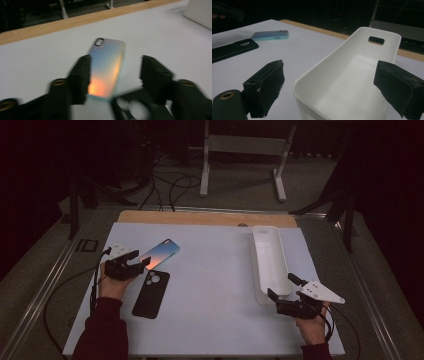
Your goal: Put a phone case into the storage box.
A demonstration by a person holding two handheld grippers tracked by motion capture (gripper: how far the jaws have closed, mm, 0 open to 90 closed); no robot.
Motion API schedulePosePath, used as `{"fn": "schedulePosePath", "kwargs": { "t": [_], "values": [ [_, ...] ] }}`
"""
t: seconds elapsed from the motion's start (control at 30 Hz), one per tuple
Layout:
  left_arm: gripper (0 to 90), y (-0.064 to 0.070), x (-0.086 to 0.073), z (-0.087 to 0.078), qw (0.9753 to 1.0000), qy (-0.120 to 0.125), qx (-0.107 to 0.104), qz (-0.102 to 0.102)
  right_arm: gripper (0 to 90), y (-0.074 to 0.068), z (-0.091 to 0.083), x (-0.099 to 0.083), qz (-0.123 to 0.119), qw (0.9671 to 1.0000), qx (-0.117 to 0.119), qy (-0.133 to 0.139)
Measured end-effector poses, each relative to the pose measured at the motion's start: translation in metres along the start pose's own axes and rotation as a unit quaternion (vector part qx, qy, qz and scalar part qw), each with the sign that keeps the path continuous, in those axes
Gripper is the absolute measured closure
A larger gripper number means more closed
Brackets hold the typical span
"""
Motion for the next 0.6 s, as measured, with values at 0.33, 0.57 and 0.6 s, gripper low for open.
{"fn": "schedulePosePath", "kwargs": {
  "t": [0.33,0.57,0.6],
  "values": [
    [0.0,0.049,-0.041,-0.06,0.9988,0.032,-0.029,0.022,9.0,-0.007,-0.003,0.006,-0.003,0.9998,0.005,0.018],
    [0.0,0.043,-0.049,-0.073,0.9984,0.045,-0.029,0.015,8.9,-0.014,-0.003,0.008,-0.014,0.9995,0.009,0.026],
    [0.0,0.042,-0.049,-0.072,0.9985,0.045,-0.026,0.014,8.9,-0.015,-0.003,0.009,-0.015,0.9995,0.009,0.026]
  ]
}}
Point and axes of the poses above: each handheld gripper's, and its own axes: z roughly forward along the jaws, x roughly out of its top, y roughly to its right, the point moved 7 cm from there along z, roughly forward along the jaws, and after that the axes turned 11 degrees about -z, right-handed, at the moved point
